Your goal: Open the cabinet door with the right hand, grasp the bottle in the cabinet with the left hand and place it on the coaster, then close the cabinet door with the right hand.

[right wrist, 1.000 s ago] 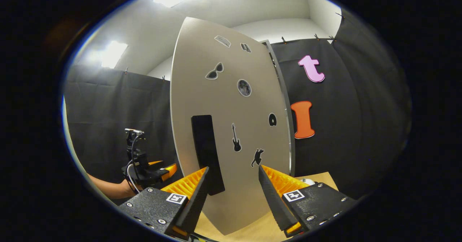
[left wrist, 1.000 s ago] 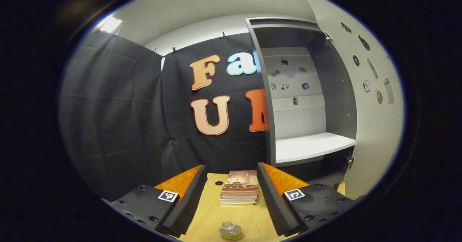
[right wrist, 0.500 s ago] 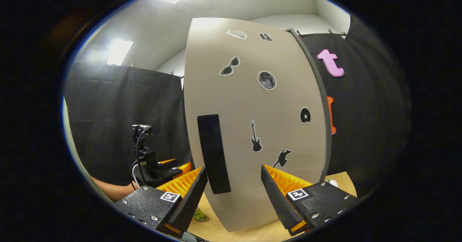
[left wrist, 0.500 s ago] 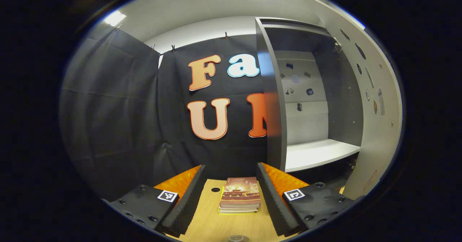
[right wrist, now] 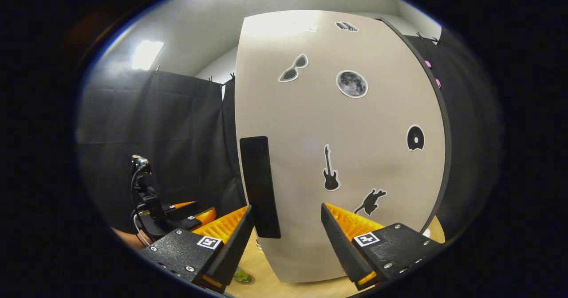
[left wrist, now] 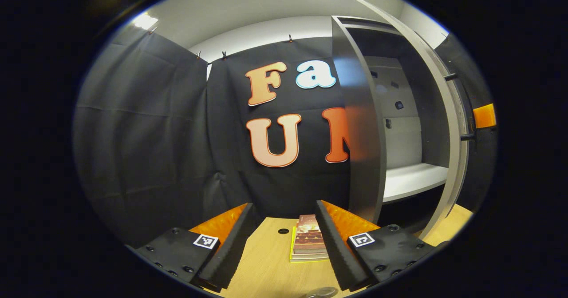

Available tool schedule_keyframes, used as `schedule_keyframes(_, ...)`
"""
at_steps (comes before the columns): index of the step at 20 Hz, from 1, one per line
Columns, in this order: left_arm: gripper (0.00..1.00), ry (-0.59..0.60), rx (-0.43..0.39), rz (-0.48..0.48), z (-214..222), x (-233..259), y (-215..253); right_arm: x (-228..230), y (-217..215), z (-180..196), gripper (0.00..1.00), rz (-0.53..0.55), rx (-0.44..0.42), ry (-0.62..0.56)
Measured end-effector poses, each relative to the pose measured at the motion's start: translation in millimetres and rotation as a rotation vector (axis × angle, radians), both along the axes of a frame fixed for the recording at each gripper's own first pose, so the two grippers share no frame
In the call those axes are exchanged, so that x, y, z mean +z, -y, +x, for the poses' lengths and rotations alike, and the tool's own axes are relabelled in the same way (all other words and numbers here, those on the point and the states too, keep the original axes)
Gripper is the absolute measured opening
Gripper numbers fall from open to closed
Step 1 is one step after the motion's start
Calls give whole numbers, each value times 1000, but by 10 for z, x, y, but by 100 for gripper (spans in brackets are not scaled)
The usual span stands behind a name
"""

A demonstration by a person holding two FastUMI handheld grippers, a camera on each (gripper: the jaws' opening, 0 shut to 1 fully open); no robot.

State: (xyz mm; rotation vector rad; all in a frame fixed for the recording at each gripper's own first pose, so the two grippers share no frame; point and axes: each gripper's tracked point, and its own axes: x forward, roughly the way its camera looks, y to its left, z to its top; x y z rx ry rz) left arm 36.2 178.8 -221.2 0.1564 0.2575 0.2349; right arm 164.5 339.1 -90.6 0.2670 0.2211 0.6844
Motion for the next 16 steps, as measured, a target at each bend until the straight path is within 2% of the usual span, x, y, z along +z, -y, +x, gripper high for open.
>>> schedule_keyframes(7, 92, 8, 29, -22, 32, 33, -172, -18, -77, 112, 95, -37, -53, -12)
schedule_keyframes(11, 91, 24, 15, -92, 143, 161, -76, -12, -117, 169, 95, -95, -97, 31)
schedule_keyframes(16, 92, 24, -18, -78, 167, 139, 28, -26, -155, 209, 95, -94, -131, 13)
